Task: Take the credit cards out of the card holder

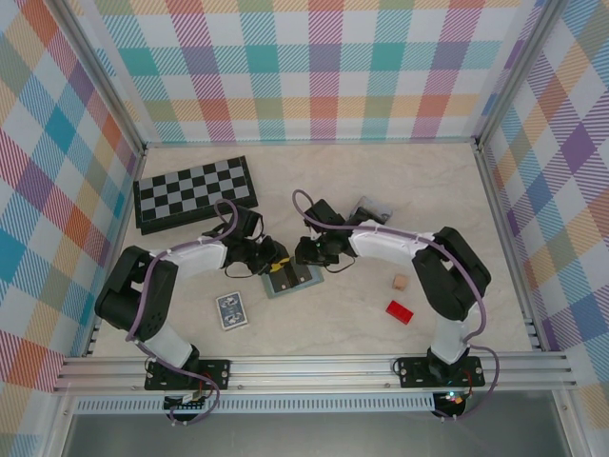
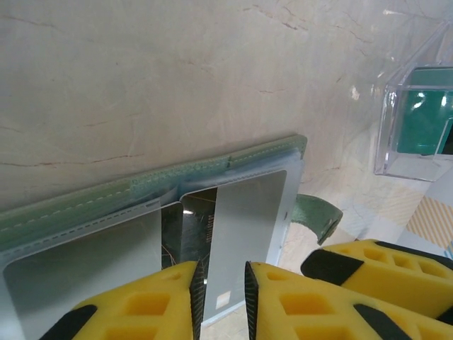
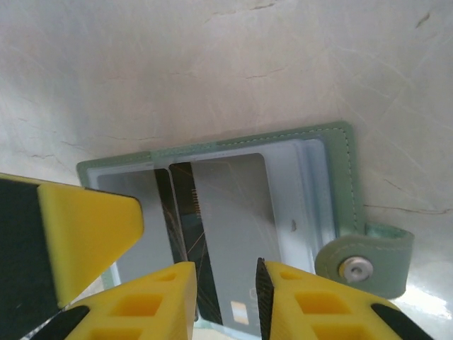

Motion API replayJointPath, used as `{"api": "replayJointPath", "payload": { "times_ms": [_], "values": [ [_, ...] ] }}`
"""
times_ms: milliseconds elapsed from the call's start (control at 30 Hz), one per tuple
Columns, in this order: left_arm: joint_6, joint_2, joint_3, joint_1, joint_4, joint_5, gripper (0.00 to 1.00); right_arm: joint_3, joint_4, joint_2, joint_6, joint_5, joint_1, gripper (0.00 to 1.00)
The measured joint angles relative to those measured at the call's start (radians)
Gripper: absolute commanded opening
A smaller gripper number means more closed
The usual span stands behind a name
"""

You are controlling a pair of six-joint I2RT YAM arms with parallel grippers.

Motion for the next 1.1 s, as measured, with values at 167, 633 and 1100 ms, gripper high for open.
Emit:
{"api": "replayJointPath", "payload": {
  "times_ms": [167,633,1100],
  "values": [
    [0.0,0.027,0.0,0.0,0.0,0.002,0.24,0.036,-0.029,0.053,0.0,0.011,0.0,0.3],
    [0.023,0.047,0.0,0.0,-0.029,-0.014,0.3,0.052,-0.064,0.097,0.008,0.038,0.0,0.31],
    [0.026,0.065,0.0,0.0,0.028,0.06,0.24,0.052,-0.063,0.097,0.008,0.026,-0.001,0.31]
  ]
}}
